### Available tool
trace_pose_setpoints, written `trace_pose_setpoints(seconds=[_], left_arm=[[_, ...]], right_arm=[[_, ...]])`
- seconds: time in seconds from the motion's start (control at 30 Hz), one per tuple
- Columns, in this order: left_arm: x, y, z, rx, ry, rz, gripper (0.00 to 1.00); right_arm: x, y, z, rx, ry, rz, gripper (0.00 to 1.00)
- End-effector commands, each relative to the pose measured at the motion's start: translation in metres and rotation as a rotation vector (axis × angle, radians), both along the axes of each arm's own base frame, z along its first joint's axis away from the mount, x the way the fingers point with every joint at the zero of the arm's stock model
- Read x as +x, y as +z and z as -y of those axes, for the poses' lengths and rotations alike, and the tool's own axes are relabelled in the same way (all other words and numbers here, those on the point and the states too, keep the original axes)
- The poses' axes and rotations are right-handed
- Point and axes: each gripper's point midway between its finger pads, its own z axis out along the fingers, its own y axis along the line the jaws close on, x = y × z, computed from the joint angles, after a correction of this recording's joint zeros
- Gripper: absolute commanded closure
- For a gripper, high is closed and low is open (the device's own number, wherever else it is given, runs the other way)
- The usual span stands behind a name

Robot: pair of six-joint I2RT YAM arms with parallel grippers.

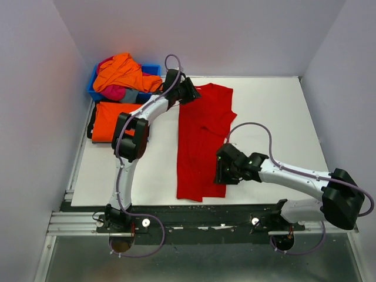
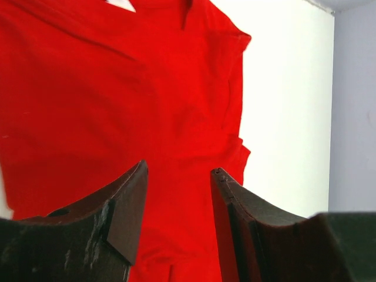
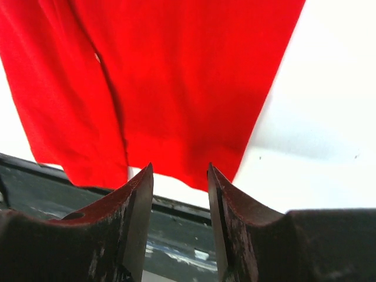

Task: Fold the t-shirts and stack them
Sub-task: Grab the bottom of the folded rectangular tshirt with both arms

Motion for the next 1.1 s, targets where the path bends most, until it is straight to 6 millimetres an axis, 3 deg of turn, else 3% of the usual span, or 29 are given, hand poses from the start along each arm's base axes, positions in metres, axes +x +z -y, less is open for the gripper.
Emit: trace_pose_setpoints(seconds=[0.0, 0.2, 0.47, 0.67, 0.97, 1.07], left_arm=[[0.003, -0.025, 0.022, 0.009, -0.024, -0.024, 0.43], [0.014, -0.053, 0.029, 0.025, -0.021, -0.051, 0.43], [0.017, -0.081, 0.032, 0.034, -0.03, -0.087, 0.43], [0.02, -0.089, 0.03, 0.034, -0.027, -0.096, 0.43], [0.023, -0.084, 0.029, 0.032, -0.023, -0.09, 0.43], [0.024, -0.084, 0.029, 0.034, -0.022, -0.092, 0.43]], right_arm=[[-0.013, -0.001, 0.013, -0.154, 0.038, 0.014, 0.5], [-0.018, -0.004, 0.002, -0.256, 0.076, 0.027, 0.51], [-0.009, -0.017, -0.003, -0.371, 0.085, 0.022, 0.53], [-0.014, -0.03, 0.005, -0.404, 0.071, -0.007, 0.58], [-0.03, -0.036, 0.001, -0.317, 0.073, -0.052, 0.64], [-0.032, -0.037, 0.001, -0.313, 0.073, -0.057, 0.74]])
